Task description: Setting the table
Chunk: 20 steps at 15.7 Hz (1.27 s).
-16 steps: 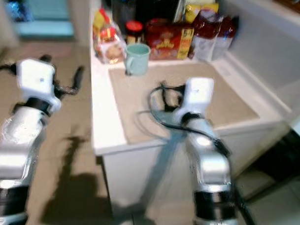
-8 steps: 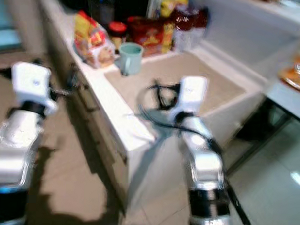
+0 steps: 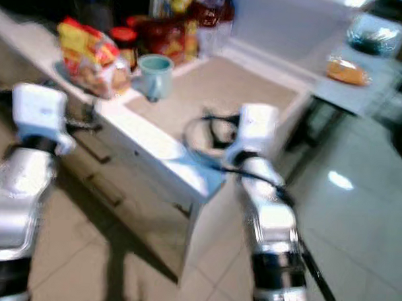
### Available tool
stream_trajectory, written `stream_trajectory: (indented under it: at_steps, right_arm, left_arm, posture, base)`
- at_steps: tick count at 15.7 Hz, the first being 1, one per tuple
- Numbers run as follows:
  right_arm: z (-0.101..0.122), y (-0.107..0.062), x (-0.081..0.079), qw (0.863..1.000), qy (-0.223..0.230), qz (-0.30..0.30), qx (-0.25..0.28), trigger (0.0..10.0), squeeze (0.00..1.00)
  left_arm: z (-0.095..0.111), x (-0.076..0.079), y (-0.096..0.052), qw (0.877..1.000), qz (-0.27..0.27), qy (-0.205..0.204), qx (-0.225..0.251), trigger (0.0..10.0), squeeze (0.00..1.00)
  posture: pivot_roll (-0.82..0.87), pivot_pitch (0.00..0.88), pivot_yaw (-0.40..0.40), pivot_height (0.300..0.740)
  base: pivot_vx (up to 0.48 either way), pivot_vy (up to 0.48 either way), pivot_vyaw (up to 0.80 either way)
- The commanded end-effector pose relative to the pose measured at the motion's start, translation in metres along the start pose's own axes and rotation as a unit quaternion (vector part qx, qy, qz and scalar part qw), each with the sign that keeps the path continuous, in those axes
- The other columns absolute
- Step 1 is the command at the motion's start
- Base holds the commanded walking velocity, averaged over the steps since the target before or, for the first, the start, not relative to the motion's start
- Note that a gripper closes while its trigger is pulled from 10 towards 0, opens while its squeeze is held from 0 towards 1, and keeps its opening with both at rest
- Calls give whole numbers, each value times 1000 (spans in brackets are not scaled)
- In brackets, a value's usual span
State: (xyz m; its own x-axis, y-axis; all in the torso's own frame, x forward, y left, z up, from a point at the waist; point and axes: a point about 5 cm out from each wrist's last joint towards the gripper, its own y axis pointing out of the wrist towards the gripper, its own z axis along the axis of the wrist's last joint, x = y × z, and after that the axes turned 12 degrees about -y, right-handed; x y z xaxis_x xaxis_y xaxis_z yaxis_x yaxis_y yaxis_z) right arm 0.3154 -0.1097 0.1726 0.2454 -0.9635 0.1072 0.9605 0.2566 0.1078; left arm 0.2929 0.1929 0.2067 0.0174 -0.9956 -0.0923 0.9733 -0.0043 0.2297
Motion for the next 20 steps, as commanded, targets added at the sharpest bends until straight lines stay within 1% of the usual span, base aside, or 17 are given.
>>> stream_trajectory:
  at_steps: [1, 2, 4, 8, 11, 13, 17, 18, 20]
  right_arm:
    - [7, 0, 9, 999, -29, -7, 14, 10000, 0]
    - [7, 0, 6, 999, -50, 2, 15, 10000, 0]
    - [7, 0, 3, 998, -62, 11, 14, 10000, 0]
    - [6, 1, 2, 998, -61, 19, 14, 10000, 0]
    - [6, 1, 1, 998, -65, 21, 15, 10000, 0]
    - [6, 1, 0, 997, -75, 27, 14, 10000, 0]
    - [7, 1, -2, 996, -75, 35, 20, 10000, 0]
    - [8, 1, -2, 998, -46, 32, 27, 10000, 0]
    - [8, 1, 0, 998, -49, 30, 24, 10000, 0]
  left_arm:
    - [6, 8, 1, 1000, -12, -3, 16, 10000, 0]
    - [8, 7, 1, 1000, -9, -1, 18, 10000, 0]
    - [9, 6, 1, 1000, -8, 0, 19, 10000, 0]
    - [9, 6, 1, 1000, -8, -1, 19, 10000, 0]
    - [9, 7, 1, 1000, -10, -2, 20, 10000, 0]
    - [9, 7, 1, 1000, -9, 0, 20, 10000, 0]
    - [10, 5, 1, 1000, -6, 0, 20, 10000, 0]
    - [10, 5, 1, 1000, -5, 0, 19, 10000, 0]
    - [8, 4, 1, 1000, -4, -5, 18, 10000, 0]
  posture:
    - [136, 0, -39, 740]
    - [137, 0, -40, 740]
    - [139, 0, -43, 740]
    - [137, 0, -44, 740]
    - [137, 0, -44, 740]
    - [135, 0, -44, 740]
    - [135, 0, -45, 740]
    - [136, 0, -46, 740]
    - [136, 0, -48, 740]
  base:
    - [0, 0, 0]
    - [0, 0, 0]
    - [279, -240, 800]
    - [325, 0, 800]
    - [331, 0, 606]
    - [330, 0, 534]
    - [326, 0, 770]
    - [270, 0, 0]
    - [0, 0, 0]
